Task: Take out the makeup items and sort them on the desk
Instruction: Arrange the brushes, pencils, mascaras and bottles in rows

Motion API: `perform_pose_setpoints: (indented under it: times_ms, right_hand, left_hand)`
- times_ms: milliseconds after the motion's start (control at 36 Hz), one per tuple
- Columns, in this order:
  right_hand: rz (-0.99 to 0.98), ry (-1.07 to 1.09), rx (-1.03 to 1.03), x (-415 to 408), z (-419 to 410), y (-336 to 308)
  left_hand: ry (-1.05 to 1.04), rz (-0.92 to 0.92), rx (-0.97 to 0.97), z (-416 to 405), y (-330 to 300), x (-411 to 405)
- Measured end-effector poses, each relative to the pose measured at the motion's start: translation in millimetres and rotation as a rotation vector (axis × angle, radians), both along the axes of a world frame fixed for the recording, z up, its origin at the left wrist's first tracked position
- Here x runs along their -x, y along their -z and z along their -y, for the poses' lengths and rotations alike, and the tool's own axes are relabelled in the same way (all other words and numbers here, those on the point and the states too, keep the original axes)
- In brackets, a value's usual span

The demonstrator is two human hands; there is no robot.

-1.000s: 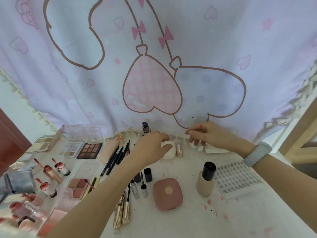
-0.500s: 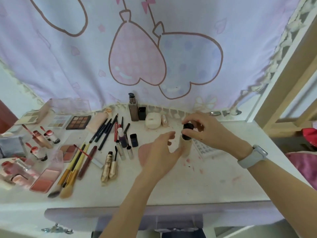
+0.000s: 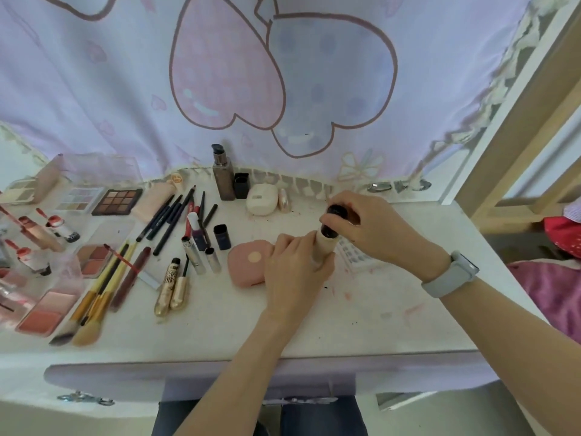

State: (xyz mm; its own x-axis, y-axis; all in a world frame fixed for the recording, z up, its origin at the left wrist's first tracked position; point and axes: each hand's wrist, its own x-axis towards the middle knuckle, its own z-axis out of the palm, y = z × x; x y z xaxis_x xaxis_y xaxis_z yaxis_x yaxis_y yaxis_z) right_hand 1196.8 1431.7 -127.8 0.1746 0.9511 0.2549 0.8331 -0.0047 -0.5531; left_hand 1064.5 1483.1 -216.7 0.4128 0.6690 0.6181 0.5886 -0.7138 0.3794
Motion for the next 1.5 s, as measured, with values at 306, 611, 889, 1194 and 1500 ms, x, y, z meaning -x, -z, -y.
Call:
perform_pose_setpoints:
  times_ms: [306,611,889,1194,1500]
  right_hand:
    - [0.109,-0.29,0.146,-19.9,-2.8,-17.5]
    - [0.357,-0.262,0.131,-10.8,-8.2,-20.8]
    - [0.671,-0.076,0.081,-7.1,-22.1,-24.1]
    - [0.655,-0.028,0.146,-3.4,-17.0,-34.4]
    - [0.73,-0.003,0.19,4.4,-16.5,-40.1]
  left_hand:
    - [0.015,0.021,-0.039,-3.9,5.0,0.2]
    - [0.007,-0.016,-0.026,-3.5,6.3,0.3]
    - [-0.007,-0.023,-0.047,-2.8,5.6,0.3]
    - [-0.003,-0.017,-0.071,-4.3,8.1,-0.4]
    - [0.018,0.003,-0.057,-5.4,10.1,-0.4]
